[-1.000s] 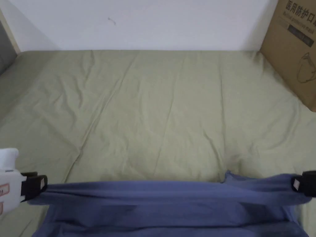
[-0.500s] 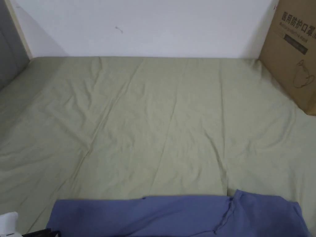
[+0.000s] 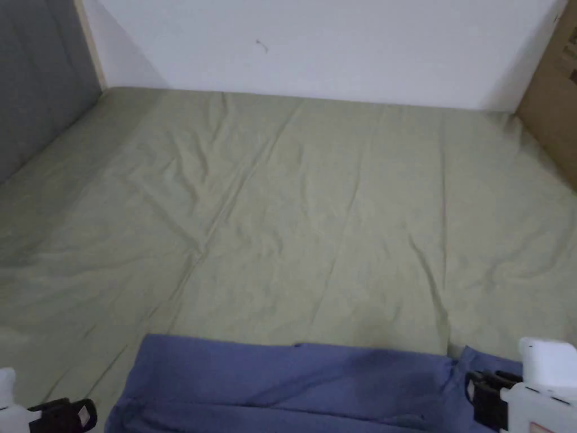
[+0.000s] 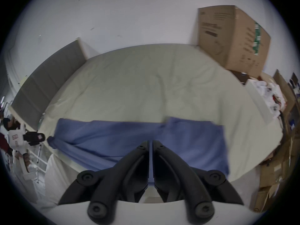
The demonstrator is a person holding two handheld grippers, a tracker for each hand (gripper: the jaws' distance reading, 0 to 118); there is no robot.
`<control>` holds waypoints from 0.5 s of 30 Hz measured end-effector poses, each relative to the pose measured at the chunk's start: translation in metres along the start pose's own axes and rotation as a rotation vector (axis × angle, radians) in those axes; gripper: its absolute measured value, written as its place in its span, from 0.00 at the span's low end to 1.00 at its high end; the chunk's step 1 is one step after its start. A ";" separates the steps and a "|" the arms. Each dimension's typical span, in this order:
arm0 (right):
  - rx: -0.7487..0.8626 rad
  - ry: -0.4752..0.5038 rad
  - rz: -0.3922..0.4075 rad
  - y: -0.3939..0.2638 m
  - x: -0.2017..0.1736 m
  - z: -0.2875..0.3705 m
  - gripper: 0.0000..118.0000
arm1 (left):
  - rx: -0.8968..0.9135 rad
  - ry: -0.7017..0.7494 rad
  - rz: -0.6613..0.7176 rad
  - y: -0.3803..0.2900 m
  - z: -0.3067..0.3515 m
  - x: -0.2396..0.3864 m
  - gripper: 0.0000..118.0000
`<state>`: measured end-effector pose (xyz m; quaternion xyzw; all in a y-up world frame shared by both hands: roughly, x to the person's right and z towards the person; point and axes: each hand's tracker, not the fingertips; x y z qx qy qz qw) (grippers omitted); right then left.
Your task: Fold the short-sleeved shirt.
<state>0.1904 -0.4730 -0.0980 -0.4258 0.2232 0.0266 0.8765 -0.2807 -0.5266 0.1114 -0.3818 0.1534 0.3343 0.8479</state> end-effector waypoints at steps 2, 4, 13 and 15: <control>-0.016 0.031 0.052 -0.002 -0.027 -0.011 0.03 | 0.000 -0.030 0.039 -0.004 0.000 -0.008 0.01; -0.017 0.054 0.072 -0.003 -0.052 -0.021 0.03 | 0.012 -0.071 0.096 -0.005 -0.001 -0.017 0.01; -0.088 0.126 0.265 -0.007 -0.117 -0.043 0.03 | -0.071 -0.284 0.349 -0.010 -0.037 -0.062 0.80; -0.101 0.115 0.301 -0.009 -0.125 -0.048 0.03 | -0.089 -0.314 0.399 -0.008 -0.054 -0.077 0.80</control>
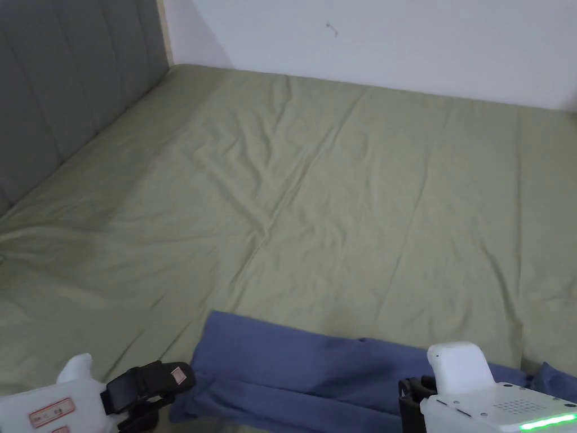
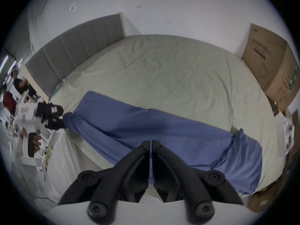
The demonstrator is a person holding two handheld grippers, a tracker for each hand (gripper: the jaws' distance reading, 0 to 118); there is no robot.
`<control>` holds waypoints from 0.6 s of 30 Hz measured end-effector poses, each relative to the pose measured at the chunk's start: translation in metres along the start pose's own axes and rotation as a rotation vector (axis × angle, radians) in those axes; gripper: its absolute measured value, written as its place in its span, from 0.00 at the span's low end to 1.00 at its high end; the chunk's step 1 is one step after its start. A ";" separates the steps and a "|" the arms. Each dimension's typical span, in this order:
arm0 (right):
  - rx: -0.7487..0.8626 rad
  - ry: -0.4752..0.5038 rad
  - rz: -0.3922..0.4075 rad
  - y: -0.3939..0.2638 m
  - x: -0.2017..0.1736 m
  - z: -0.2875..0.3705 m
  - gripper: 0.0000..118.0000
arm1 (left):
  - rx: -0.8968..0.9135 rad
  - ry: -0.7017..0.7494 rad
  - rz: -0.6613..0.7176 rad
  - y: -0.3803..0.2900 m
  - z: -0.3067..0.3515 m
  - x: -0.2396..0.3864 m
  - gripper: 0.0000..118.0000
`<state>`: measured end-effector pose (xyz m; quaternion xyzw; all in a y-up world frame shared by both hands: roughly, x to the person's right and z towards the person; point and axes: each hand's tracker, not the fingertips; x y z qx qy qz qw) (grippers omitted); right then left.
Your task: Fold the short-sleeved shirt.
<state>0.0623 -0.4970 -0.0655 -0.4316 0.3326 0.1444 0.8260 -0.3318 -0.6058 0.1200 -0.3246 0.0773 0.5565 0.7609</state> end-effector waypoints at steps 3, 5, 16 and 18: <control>-0.019 0.027 -0.030 0.002 0.001 -0.005 0.03 | 0.011 -0.129 0.082 -0.001 -0.012 -0.004 0.81; -0.027 0.023 -0.038 0.003 0.001 -0.009 0.03 | -0.009 -0.206 0.134 0.004 -0.025 -0.015 0.80; -0.070 0.000 -0.079 -0.005 0.017 -0.015 0.03 | -0.109 -0.042 -0.063 0.011 -0.036 0.050 0.08; -0.066 -0.007 -0.117 -0.006 0.026 -0.014 0.03 | -0.085 -0.041 -0.120 0.005 -0.031 0.073 0.08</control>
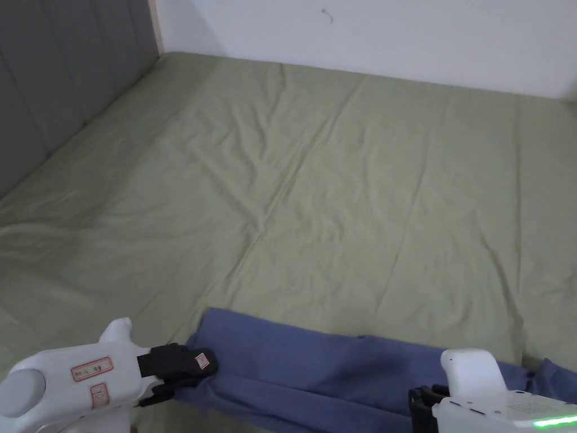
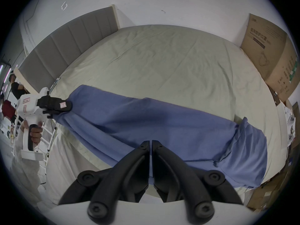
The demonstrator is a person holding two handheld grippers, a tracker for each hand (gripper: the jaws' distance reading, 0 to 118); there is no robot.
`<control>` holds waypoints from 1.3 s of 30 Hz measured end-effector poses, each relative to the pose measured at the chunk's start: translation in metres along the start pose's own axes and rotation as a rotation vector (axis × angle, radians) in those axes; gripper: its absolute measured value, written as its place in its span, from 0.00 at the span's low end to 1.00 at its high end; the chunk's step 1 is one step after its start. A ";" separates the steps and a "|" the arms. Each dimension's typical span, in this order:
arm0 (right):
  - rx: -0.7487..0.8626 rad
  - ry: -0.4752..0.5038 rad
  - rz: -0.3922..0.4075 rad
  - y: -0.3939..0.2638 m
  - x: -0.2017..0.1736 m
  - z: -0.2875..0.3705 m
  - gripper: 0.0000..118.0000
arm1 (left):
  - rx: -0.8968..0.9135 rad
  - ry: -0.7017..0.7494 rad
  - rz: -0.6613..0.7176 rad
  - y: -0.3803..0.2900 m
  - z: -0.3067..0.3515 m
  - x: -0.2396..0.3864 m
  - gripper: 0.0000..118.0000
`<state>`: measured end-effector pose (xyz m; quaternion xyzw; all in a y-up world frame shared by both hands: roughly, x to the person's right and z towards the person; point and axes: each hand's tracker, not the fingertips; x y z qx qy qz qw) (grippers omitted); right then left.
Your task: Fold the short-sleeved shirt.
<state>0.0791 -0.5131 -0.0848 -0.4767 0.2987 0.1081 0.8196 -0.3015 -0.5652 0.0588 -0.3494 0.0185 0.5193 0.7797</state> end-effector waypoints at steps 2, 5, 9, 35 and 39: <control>0.007 0.000 -0.046 -0.001 0.010 0.003 0.03 | 0.004 0.020 -0.094 -0.003 0.000 0.034 0.08; 0.021 -0.001 -0.070 -0.004 0.025 0.013 0.03 | -0.015 0.056 -0.303 -0.012 -0.009 0.100 0.08; 0.073 -0.059 -0.122 -0.011 0.056 0.030 0.03 | -0.110 0.051 -0.641 -0.043 -0.051 0.186 0.08; 0.047 -0.158 -0.473 -0.097 0.180 0.055 0.03 | -0.203 -0.022 -0.398 -0.106 -0.174 0.215 0.15; 0.054 -0.129 -0.442 -0.090 0.170 0.052 0.03 | -0.293 0.088 -0.479 -0.120 -0.191 0.202 0.01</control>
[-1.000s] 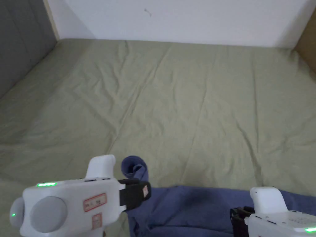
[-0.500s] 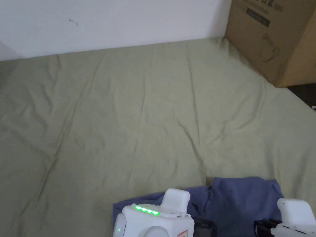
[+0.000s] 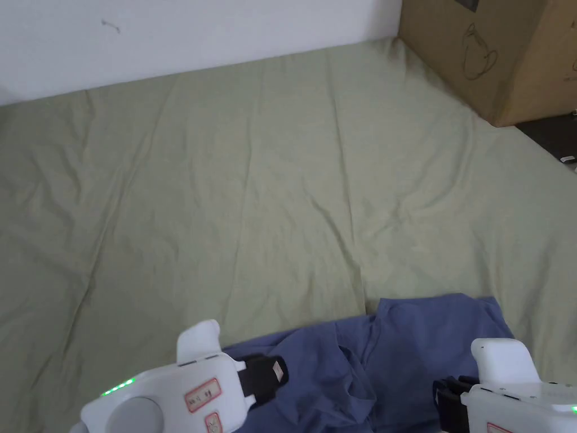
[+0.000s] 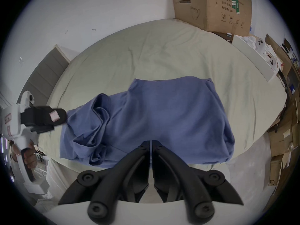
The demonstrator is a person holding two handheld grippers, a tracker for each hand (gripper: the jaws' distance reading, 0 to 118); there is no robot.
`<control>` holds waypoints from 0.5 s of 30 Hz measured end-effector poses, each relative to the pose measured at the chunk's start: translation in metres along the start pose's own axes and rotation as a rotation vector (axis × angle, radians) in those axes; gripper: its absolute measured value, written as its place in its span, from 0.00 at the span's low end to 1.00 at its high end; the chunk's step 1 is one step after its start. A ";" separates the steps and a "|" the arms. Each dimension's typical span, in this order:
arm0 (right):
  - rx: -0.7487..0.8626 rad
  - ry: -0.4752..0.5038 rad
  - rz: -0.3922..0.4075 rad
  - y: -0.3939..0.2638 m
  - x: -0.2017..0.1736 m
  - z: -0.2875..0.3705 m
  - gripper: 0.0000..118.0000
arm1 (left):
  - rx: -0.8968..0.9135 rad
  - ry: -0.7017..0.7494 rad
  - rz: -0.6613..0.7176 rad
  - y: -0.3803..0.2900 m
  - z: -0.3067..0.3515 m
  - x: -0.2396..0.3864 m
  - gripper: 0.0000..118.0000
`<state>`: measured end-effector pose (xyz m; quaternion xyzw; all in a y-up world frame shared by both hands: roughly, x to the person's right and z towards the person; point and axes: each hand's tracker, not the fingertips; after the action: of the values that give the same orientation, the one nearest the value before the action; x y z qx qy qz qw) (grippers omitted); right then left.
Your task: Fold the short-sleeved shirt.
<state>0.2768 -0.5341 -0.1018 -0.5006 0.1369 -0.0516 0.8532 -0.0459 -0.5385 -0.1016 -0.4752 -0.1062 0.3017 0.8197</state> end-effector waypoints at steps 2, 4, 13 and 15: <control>0.003 0.005 0.012 0.000 -0.004 0.002 0.03 | -0.050 -0.080 -0.009 -0.011 -0.011 0.007 0.01; 0.009 0.014 0.023 0.000 -0.009 0.005 0.03 | -0.109 -0.153 -0.015 -0.019 -0.025 0.018 0.01; 0.013 0.007 0.026 -0.001 -0.012 0.012 0.03 | -0.279 -0.187 -0.052 -0.037 -0.079 0.041 0.01; 0.016 0.003 0.035 -0.001 -0.013 0.015 0.03 | -0.255 -0.201 -0.049 -0.035 -0.066 0.037 0.01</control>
<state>0.2690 -0.5192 -0.0916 -0.4911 0.1464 -0.0387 0.8578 0.0279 -0.5760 -0.1112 -0.5402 -0.2367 0.3117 0.7450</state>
